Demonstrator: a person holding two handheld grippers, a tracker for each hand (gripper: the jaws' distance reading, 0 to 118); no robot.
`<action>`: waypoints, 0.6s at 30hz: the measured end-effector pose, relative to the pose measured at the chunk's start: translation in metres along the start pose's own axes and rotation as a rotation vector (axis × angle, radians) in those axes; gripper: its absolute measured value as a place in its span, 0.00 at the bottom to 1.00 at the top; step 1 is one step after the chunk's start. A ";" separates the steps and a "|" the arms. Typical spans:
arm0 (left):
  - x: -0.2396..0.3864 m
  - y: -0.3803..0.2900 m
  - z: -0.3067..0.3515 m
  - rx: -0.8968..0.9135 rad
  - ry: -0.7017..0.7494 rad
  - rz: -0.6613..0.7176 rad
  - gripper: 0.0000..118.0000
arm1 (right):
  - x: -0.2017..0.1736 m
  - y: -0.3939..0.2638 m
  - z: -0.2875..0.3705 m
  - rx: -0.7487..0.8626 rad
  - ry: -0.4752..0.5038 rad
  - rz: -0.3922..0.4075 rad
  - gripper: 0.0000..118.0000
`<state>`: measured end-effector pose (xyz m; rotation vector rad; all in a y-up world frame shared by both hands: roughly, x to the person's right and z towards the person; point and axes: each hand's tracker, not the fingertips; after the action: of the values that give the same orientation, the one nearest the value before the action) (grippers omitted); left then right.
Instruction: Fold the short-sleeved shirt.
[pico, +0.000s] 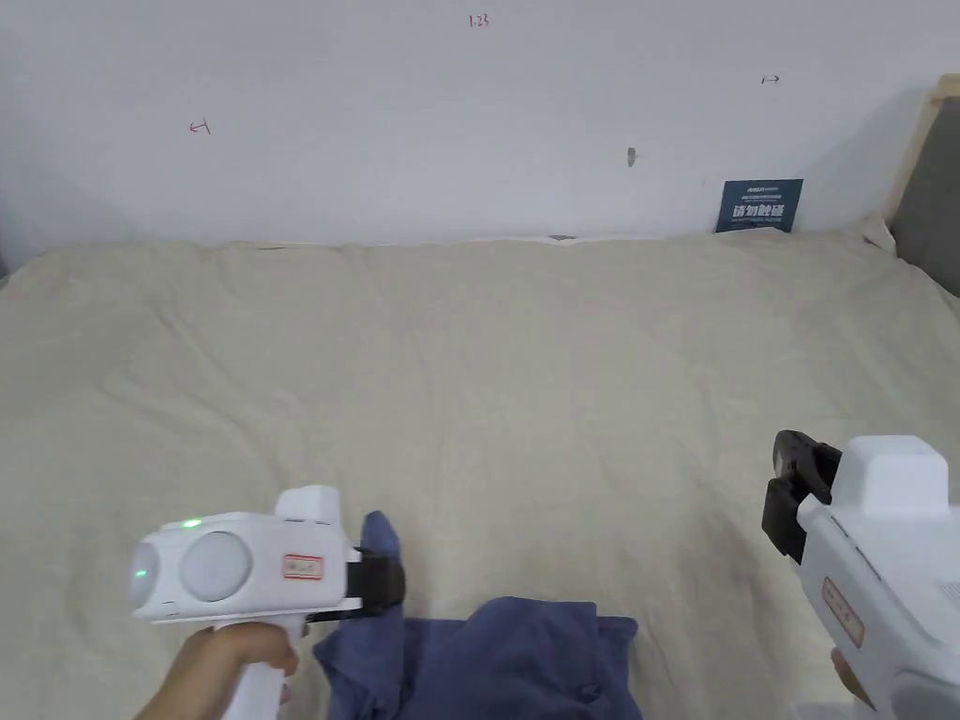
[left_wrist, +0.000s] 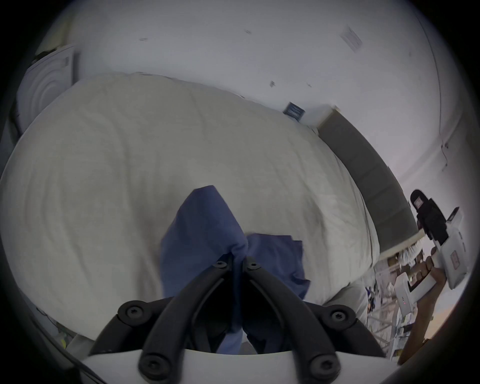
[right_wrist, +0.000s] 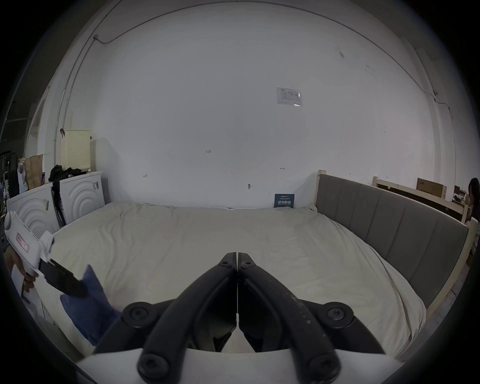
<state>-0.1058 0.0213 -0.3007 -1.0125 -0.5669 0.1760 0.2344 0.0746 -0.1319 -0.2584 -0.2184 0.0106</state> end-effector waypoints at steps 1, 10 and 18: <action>0.012 0.000 -0.012 -0.016 0.000 -0.004 0.06 | 0.003 0.000 0.001 0.001 -0.007 -0.002 0.02; 0.075 -0.029 -0.120 -0.176 -0.006 -0.058 0.06 | 0.022 -0.003 0.012 -0.006 -0.067 -0.007 0.02; 0.089 -0.049 -0.140 -0.226 -0.065 -0.092 0.83 | 0.026 -0.005 0.011 -0.015 -0.080 -0.005 0.02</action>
<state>0.0363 -0.0748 -0.2827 -1.2005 -0.7023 0.0637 0.2571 0.0738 -0.1146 -0.2723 -0.2986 0.0144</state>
